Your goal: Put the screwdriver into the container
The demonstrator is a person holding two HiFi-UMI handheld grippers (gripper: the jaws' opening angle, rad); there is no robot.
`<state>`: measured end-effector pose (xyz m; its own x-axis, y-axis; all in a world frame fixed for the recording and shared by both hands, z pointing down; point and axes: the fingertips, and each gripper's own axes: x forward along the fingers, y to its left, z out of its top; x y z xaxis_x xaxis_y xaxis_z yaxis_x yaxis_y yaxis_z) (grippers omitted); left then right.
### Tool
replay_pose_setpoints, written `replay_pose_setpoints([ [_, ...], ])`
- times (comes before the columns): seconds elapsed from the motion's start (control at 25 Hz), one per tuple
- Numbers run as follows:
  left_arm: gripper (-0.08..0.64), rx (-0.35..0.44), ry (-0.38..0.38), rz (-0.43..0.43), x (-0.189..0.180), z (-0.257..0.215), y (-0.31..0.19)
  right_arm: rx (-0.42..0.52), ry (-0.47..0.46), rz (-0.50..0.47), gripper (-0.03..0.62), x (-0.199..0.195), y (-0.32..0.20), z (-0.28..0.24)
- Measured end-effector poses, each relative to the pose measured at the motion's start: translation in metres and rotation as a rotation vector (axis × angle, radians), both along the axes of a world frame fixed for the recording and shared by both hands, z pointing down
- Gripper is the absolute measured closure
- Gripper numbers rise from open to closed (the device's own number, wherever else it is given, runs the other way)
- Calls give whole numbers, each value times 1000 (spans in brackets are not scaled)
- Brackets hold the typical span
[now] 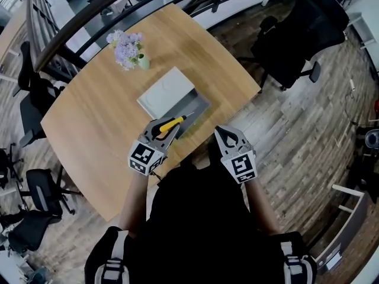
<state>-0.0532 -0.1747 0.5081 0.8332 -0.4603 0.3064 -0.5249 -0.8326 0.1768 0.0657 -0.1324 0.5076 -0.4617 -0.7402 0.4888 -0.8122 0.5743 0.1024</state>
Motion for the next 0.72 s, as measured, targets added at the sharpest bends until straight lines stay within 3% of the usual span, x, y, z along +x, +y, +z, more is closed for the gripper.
replay_pose_setpoints([
  [0.36, 468, -37, -61, -70, 11, 33, -28, -36, -1, -95, 568, 16, -34, 20],
  [0.72, 468, -124, -186, -106, 34, 80, -47, -90, -19, -171, 568, 43, -82, 29],
])
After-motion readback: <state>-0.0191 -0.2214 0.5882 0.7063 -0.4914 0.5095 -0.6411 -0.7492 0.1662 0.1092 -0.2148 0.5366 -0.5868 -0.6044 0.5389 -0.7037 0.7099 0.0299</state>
